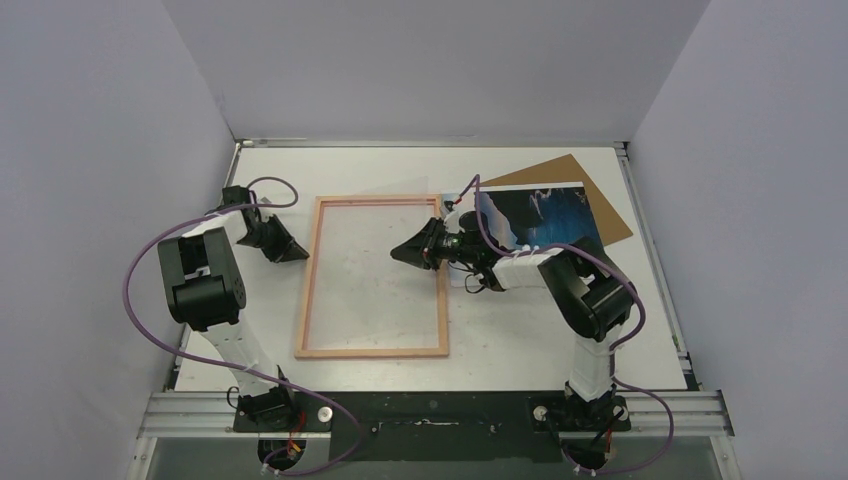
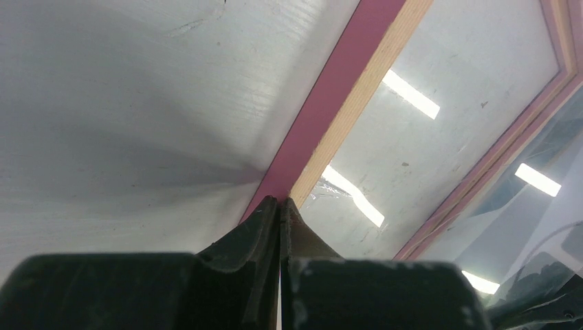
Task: Put the photo into the frame
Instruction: Place the photo frame item in the photo frame.
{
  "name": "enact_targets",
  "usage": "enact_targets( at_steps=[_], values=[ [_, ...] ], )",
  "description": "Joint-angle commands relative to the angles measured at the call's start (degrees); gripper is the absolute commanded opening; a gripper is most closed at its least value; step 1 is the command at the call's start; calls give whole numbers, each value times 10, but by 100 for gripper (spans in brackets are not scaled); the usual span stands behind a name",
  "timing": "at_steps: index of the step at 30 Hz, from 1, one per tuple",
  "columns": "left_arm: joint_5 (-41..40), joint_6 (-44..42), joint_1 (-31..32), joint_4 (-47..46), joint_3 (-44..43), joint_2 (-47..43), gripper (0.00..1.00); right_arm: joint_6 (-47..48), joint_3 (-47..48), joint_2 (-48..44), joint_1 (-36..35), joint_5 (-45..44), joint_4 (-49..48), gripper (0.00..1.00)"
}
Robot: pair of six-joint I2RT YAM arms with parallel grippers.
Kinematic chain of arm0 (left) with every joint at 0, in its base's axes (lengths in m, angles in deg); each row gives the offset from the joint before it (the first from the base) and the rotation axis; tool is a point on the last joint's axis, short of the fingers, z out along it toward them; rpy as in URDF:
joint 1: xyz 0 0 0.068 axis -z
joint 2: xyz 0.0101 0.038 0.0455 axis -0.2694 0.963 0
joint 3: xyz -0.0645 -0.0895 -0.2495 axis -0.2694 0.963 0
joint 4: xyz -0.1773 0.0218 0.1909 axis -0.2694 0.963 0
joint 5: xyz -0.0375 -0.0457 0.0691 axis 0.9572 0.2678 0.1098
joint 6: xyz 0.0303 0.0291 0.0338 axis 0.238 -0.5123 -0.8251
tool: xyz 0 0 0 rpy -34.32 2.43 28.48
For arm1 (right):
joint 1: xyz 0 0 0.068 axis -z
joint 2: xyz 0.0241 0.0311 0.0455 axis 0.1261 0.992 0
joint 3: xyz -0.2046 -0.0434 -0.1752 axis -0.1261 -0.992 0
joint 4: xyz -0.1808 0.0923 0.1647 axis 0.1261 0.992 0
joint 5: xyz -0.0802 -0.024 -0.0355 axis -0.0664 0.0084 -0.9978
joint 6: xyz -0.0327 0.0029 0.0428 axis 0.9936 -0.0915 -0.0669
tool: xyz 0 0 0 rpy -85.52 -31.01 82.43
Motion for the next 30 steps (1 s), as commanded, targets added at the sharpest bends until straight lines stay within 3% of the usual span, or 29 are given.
enact_targets(
  at_steps=[1, 11, 22, 30],
  values=[
    [-23, -7, 1, -3, -1, -1, 0, 30, 28, 19, -4, 21, -42, 13],
    [-21, -9, 2, -2, -1, 1, 0, 98, 47, 19, -3, 16, 34, 25],
    [-20, -8, 2, -2, -1, 3, 0, 201, 93, 28, -5, 33, 137, 26],
    [-19, -8, 2, 0, -3, 2, 0, 207, 96, 42, -5, 19, 178, 31]
  ],
)
